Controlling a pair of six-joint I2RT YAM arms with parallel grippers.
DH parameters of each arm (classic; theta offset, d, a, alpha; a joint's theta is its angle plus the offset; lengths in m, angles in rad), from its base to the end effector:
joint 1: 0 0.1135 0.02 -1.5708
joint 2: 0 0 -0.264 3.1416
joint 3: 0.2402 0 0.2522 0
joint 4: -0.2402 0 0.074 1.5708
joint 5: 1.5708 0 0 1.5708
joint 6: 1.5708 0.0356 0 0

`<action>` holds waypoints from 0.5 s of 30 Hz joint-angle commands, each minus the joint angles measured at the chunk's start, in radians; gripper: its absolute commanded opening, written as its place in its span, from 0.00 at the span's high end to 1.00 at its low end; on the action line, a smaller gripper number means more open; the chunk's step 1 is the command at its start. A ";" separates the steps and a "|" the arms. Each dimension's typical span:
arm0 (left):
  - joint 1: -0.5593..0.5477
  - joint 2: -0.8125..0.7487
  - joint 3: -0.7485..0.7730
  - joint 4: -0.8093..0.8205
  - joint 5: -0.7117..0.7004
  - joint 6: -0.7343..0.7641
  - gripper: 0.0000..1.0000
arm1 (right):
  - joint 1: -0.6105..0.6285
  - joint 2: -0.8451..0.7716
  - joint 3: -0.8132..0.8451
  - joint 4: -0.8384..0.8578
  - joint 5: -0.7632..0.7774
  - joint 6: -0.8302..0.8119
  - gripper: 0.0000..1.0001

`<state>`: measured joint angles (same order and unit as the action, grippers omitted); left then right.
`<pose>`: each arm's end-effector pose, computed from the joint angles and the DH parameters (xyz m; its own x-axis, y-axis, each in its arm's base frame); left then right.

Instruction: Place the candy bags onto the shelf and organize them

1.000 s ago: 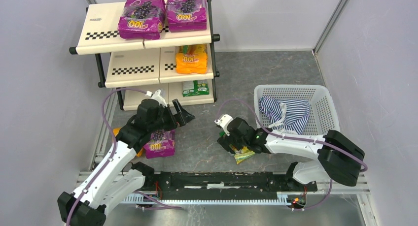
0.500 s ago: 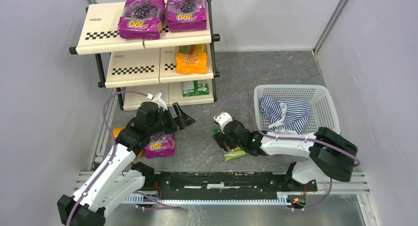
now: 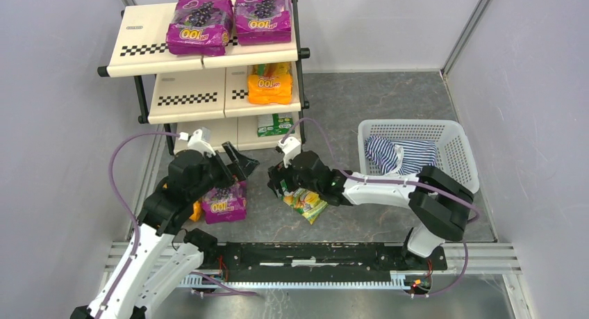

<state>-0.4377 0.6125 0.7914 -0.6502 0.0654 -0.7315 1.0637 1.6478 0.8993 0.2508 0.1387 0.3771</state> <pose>0.1185 -0.0580 0.3182 -0.6238 -0.4440 -0.6432 0.0793 0.7828 -0.6172 0.1775 0.3094 0.2018 -0.5126 -0.1718 -0.8412 -0.6647 0.6996 0.2622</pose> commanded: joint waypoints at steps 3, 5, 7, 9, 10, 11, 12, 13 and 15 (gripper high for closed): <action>0.002 0.014 -0.024 0.009 -0.010 0.003 0.00 | -0.062 -0.124 -0.041 -0.042 0.013 -0.122 0.08; 0.001 0.048 -0.060 0.063 0.042 -0.013 0.00 | -0.096 -0.166 -0.079 -0.070 0.012 -0.142 0.05; 0.001 0.090 -0.099 0.139 0.100 -0.035 0.00 | -0.132 -0.212 -0.129 -0.080 0.013 -0.153 0.02; 0.002 0.147 -0.148 0.226 0.170 -0.059 0.00 | -0.167 -0.251 -0.174 -0.086 -0.003 -0.157 0.02; 0.000 0.185 -0.170 0.262 0.203 -0.072 0.00 | -0.181 -0.263 -0.189 -0.094 -0.014 -0.157 0.02; -0.004 0.223 -0.188 0.296 0.226 -0.084 0.00 | -0.198 -0.273 -0.202 -0.105 -0.029 -0.156 0.02; -0.014 0.260 -0.203 0.322 0.235 -0.094 0.00 | -0.212 -0.284 -0.216 -0.113 -0.044 -0.154 0.02; -0.030 0.299 -0.214 0.348 0.228 -0.104 0.00 | -0.224 -0.293 -0.227 -0.121 -0.063 -0.154 0.02; -0.073 0.340 -0.230 0.391 0.191 -0.124 0.00 | -0.242 -0.315 -0.256 -0.128 -0.091 -0.156 0.02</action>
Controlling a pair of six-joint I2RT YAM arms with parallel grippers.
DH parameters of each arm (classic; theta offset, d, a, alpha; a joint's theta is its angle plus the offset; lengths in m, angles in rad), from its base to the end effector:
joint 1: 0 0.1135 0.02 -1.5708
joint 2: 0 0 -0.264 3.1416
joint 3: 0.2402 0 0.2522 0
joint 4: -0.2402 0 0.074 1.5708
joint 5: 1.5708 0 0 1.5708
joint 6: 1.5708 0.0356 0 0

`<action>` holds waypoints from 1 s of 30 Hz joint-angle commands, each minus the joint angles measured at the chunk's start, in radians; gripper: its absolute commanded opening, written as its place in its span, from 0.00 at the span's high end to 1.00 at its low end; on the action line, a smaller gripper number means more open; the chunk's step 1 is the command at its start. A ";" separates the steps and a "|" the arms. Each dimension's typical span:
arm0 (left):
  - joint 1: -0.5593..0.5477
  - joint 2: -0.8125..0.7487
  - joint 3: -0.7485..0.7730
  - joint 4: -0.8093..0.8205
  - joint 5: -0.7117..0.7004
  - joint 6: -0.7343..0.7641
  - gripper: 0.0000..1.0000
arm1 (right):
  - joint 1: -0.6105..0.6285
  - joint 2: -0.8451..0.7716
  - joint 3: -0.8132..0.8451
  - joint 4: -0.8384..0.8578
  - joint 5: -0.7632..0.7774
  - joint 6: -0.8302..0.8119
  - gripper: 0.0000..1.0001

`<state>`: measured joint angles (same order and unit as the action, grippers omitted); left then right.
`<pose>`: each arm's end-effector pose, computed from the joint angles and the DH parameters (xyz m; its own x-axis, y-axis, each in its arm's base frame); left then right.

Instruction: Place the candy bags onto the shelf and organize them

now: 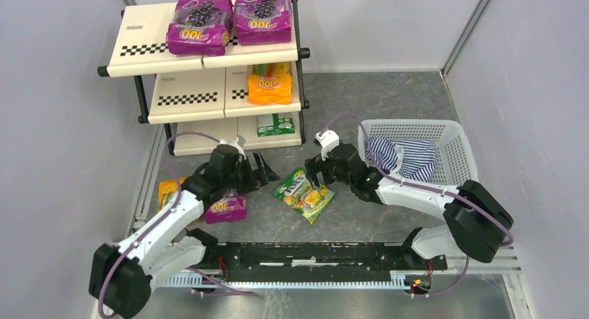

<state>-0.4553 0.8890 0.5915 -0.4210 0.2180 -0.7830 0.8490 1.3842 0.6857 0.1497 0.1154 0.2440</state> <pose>0.1648 -0.0893 0.2324 -0.8250 -0.3629 -0.4332 -0.0091 0.7750 -0.6319 0.1950 0.2153 0.2043 -0.4989 -0.2036 -0.8424 -0.5773 0.8031 0.1478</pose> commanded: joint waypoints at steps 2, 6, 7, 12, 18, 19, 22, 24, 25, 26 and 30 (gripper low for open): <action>-0.096 0.099 -0.041 0.202 -0.001 -0.097 0.00 | -0.042 -0.081 -0.081 -0.027 -0.094 -0.032 0.02; -0.139 0.181 -0.045 0.279 -0.045 -0.134 0.01 | -0.067 -0.111 -0.147 0.007 -0.185 -0.035 0.02; -0.148 0.206 -0.040 0.293 -0.048 -0.141 0.02 | -0.068 -0.108 -0.159 0.022 -0.215 -0.033 0.03; -0.205 0.325 -0.021 0.368 -0.052 -0.180 0.03 | -0.067 -0.055 -0.192 0.074 -0.306 -0.022 0.07; -0.276 0.395 -0.017 0.360 -0.135 -0.246 0.05 | -0.067 -0.032 -0.209 0.118 -0.324 -0.028 0.07; -0.285 0.399 -0.021 0.358 -0.148 -0.258 0.05 | -0.068 -0.028 -0.211 0.124 -0.330 -0.027 0.07; -0.292 0.425 -0.034 0.368 -0.169 -0.275 0.04 | -0.067 -0.021 -0.224 0.148 -0.362 -0.011 0.07; -0.292 0.455 -0.010 0.358 -0.192 -0.262 0.04 | -0.067 -0.021 -0.242 0.173 -0.387 0.009 0.08; -0.292 0.472 0.007 0.352 -0.210 -0.250 0.04 | -0.067 -0.022 -0.249 0.185 -0.395 0.021 0.08; -0.292 0.492 0.027 0.344 -0.242 -0.236 0.04 | -0.066 -0.025 -0.261 0.196 -0.406 0.033 0.08; -0.265 0.616 0.154 0.298 -0.292 -0.158 0.02 | -0.067 -0.032 -0.296 0.247 -0.448 0.094 0.08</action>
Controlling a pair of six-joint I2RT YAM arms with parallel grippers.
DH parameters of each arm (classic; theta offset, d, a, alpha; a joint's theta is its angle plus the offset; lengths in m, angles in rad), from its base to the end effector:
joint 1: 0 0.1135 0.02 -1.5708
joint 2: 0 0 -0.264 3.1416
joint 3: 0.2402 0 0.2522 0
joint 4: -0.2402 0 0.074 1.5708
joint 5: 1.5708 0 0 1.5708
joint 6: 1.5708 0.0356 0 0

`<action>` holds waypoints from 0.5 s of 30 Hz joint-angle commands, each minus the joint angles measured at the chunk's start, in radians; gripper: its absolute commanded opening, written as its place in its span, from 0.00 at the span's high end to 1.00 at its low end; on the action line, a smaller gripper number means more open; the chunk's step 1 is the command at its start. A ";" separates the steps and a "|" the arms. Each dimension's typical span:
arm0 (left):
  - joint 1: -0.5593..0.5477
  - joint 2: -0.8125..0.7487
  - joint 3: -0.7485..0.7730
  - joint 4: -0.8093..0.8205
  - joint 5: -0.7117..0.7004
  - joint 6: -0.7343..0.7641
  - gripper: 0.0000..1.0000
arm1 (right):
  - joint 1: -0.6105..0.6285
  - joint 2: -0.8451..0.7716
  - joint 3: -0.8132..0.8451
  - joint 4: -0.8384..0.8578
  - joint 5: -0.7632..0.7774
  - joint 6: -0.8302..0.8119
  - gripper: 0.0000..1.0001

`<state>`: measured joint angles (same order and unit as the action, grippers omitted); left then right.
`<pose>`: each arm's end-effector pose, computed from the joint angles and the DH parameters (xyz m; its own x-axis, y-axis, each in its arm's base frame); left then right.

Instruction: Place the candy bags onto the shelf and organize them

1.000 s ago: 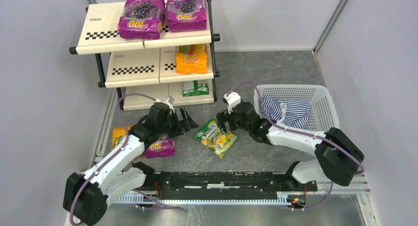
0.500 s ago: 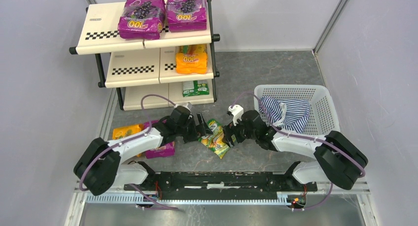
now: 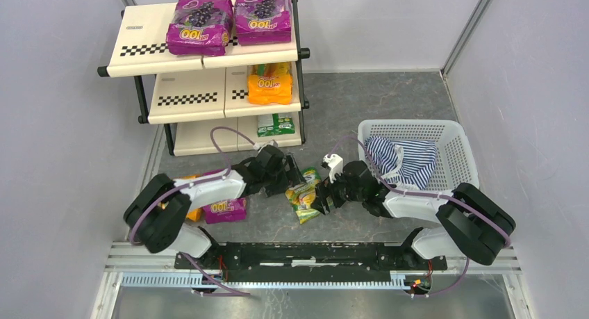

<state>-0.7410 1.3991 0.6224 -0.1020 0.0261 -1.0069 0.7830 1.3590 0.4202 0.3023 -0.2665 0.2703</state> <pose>0.1924 -0.1773 0.1603 -0.8843 -0.3361 -0.3241 -0.1128 0.8274 -0.5501 0.1669 0.1793 0.1450 -0.6278 -0.2614 -0.7332 -0.6880 0.6269 0.3656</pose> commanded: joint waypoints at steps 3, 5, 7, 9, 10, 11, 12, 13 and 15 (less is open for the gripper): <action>0.039 0.217 0.254 -0.077 -0.111 0.113 0.02 | 0.004 -0.005 -0.058 0.177 -0.146 0.133 0.08; 0.048 0.256 0.320 -0.100 -0.140 0.149 0.02 | 0.021 -0.006 -0.063 0.202 -0.152 0.155 0.08; 0.065 0.280 0.371 -0.112 -0.134 0.176 0.02 | 0.034 -0.006 -0.057 0.193 -0.134 0.158 0.08; 0.077 0.286 0.406 -0.135 -0.132 0.198 0.02 | 0.034 -0.009 -0.048 0.174 -0.112 0.158 0.07; 0.078 0.279 0.413 -0.146 -0.139 0.210 0.02 | 0.035 -0.013 -0.043 0.165 -0.103 0.154 0.08; 0.078 0.264 0.410 -0.155 -0.145 0.217 0.02 | 0.035 -0.019 -0.039 0.154 -0.090 0.149 0.07; 0.078 0.246 0.398 -0.162 -0.148 0.221 0.02 | 0.035 -0.026 -0.036 0.140 -0.077 0.142 0.07; 0.078 0.219 0.370 -0.163 -0.151 0.226 0.01 | 0.034 -0.031 -0.030 0.123 -0.059 0.127 0.07; 0.078 0.151 0.308 -0.170 -0.153 0.228 0.01 | 0.035 -0.040 -0.012 0.077 -0.016 0.094 0.07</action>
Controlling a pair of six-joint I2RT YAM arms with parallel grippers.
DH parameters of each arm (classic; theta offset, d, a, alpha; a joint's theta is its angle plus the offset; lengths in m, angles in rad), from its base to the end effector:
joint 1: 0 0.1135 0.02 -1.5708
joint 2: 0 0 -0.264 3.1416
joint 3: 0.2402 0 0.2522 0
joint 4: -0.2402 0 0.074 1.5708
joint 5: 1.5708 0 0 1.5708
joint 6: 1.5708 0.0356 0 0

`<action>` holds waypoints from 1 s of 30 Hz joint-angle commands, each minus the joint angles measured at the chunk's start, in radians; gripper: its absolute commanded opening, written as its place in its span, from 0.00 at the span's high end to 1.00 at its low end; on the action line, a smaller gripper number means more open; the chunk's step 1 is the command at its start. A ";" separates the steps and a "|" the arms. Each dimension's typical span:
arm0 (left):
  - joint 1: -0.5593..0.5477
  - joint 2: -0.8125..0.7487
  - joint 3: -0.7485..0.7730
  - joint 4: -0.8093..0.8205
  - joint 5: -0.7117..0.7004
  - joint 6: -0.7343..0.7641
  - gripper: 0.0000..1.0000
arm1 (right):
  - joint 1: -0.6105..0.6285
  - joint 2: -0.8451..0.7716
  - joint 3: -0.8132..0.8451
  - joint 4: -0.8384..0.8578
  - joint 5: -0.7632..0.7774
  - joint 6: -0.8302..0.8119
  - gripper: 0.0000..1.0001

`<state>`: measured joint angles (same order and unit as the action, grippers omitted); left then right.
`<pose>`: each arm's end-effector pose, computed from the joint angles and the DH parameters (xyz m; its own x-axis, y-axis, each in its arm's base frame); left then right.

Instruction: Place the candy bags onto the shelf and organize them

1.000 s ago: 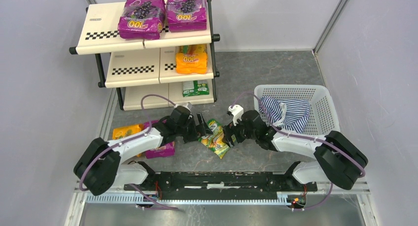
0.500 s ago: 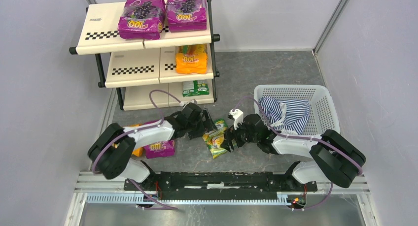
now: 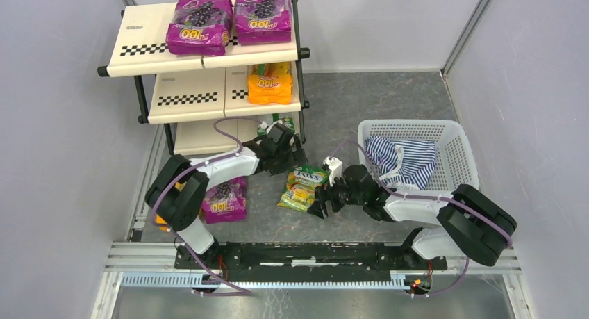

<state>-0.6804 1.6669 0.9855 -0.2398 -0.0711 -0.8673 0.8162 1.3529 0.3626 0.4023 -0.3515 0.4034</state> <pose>0.2656 -0.2117 0.1814 -0.8535 -0.2878 -0.4344 -0.0877 0.9011 -0.4247 0.1533 0.1809 0.1397 -0.6950 -0.2012 -0.6903 -0.6604 0.5582 0.5023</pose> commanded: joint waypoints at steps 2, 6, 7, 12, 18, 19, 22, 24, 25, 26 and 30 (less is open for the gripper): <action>0.018 -0.207 -0.120 -0.055 -0.061 0.088 0.00 | -0.001 -0.038 0.073 -0.084 0.119 -0.080 0.07; 0.018 -0.424 -0.201 -0.132 -0.052 0.088 0.00 | -0.050 -0.036 0.130 -0.135 0.139 -0.120 0.04; 0.018 -0.464 -0.211 -0.157 -0.044 0.089 0.00 | -0.069 -0.028 0.144 -0.134 0.127 -0.117 0.03; 0.018 -0.622 -0.290 -0.187 0.034 0.025 0.00 | -0.131 0.073 0.253 -0.173 0.078 -0.089 0.02; 0.016 -0.695 -0.476 0.022 0.242 -0.115 0.01 | -0.179 0.165 0.263 -0.091 -0.029 0.052 0.02; 0.015 -0.693 -0.500 0.046 0.259 -0.125 0.04 | -0.187 0.183 0.263 -0.078 -0.053 0.073 0.03; 0.013 -0.672 -0.532 0.083 0.282 -0.134 0.11 | -0.196 0.211 0.259 -0.048 -0.088 0.121 0.04; 0.012 -0.655 -0.533 0.097 0.292 -0.133 0.20 | -0.200 0.220 0.258 -0.044 -0.093 0.132 0.05; 0.010 -0.647 -0.532 0.107 0.297 -0.132 0.25 | -0.202 0.219 0.256 -0.046 -0.090 0.134 0.05; 0.009 -0.635 -0.529 0.118 0.303 -0.130 0.29 | -0.204 0.218 0.255 -0.046 -0.088 0.136 0.05; -0.008 -0.588 -0.499 0.131 0.308 -0.114 0.42 | -0.211 0.198 0.275 -0.106 -0.046 0.090 0.05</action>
<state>-0.6704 1.0428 0.4458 -0.1871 0.1963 -0.9646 0.6109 1.5661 0.6060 0.3164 -0.4057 0.5053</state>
